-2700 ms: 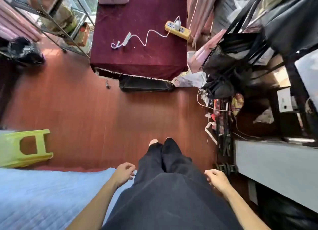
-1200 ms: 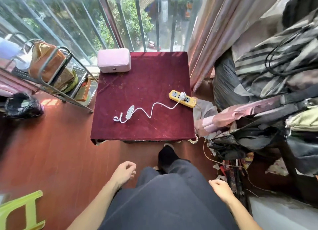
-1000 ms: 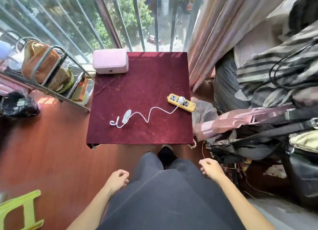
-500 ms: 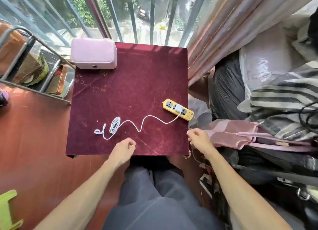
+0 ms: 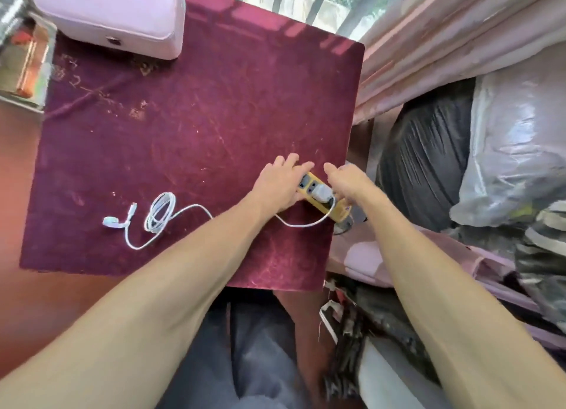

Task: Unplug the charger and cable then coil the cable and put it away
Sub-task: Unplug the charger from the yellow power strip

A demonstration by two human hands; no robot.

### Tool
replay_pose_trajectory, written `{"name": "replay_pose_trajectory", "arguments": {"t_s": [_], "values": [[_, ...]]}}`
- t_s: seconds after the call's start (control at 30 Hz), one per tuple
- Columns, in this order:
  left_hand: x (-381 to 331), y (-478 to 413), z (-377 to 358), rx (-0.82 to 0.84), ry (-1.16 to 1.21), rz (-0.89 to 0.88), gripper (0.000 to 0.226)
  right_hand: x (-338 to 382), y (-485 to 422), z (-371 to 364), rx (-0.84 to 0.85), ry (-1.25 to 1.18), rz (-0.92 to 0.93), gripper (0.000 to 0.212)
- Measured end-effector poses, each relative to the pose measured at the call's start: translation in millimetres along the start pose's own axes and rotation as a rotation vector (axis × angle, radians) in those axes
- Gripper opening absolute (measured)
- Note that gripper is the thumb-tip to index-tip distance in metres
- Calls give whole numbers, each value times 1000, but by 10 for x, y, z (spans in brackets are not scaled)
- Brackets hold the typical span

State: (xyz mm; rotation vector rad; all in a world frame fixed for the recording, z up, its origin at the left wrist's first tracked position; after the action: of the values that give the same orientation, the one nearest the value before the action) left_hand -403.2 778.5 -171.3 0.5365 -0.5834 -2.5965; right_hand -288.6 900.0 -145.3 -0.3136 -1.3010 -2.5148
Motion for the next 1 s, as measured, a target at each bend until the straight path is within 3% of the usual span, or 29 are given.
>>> {"name": "replay_pose_trajectory", "arguments": {"t_s": [0.1, 0.2, 0.43, 0.67, 1.0], "values": [[1, -123, -160, -8, -21, -50, 70, 121, -101, -35, 157, 226, 25, 50], [45, -179, -237, -30, -6, -71, 69, 251, -147, -115, 253, 504, 60, 36], [89, -177, -251, -40, 32, -65, 70, 347, -54, -387, 102, 1163, 300, 44], [107, -166, -299, -20, 132, -38, 71, 340, -50, -459, 131, 1376, 426, 50], [39, -99, -388, -65, 124, 51, 65, 395, -43, -511, 133, 1500, 502, 57]]}}
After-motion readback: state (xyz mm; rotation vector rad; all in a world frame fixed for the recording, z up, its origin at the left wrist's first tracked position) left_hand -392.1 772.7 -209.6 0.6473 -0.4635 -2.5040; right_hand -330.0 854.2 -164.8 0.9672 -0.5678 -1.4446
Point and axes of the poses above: each hand's wrist, its own y-axis away from the middle knuckle, its own z-axis out of the back of the hand, x = y × z, the point moved 3 cm from there along -y, towards the middle knuckle, and after that the axes turned 11 degrees about z, right-handed, at the moved point
